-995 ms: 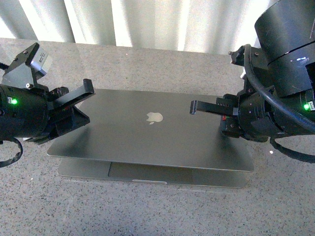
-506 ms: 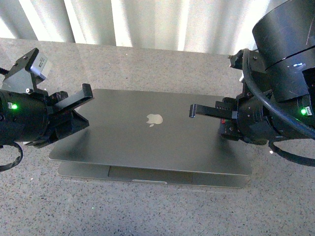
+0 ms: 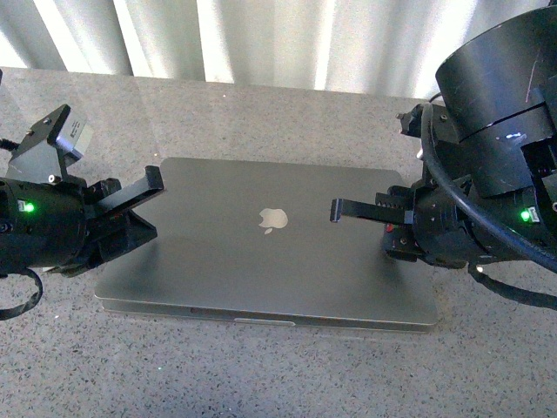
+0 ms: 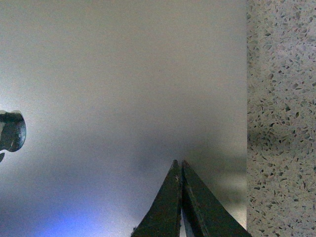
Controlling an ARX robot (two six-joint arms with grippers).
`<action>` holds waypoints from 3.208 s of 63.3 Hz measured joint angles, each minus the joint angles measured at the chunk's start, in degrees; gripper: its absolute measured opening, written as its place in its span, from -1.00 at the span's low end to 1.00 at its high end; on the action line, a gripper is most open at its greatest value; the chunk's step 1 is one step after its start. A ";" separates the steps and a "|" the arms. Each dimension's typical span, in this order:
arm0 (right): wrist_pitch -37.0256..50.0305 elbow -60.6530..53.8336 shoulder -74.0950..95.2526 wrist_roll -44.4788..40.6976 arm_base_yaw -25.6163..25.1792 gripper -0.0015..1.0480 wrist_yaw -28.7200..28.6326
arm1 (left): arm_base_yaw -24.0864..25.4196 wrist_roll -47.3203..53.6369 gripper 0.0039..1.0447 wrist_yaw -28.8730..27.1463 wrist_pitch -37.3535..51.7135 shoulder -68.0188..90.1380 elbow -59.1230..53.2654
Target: Close laptop
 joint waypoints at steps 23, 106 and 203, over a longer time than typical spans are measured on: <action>0.61 -0.37 0.96 0.00 0.00 -0.98 0.04 | 0.39 -1.03 -0.94 0.52 2.10 2.01 -1.05; 34.80 -13.49 -20.63 -28.70 -4.46 -0.09 14.47 | 9.62 15.74 -0.26 -13.44 34.53 -19.80 -12.20; 8.87 -44.78 -90.38 -26.97 -23.10 -0.98 -2.56 | 9.66 27.30 -0.94 -13.64 -5.92 -88.24 -35.30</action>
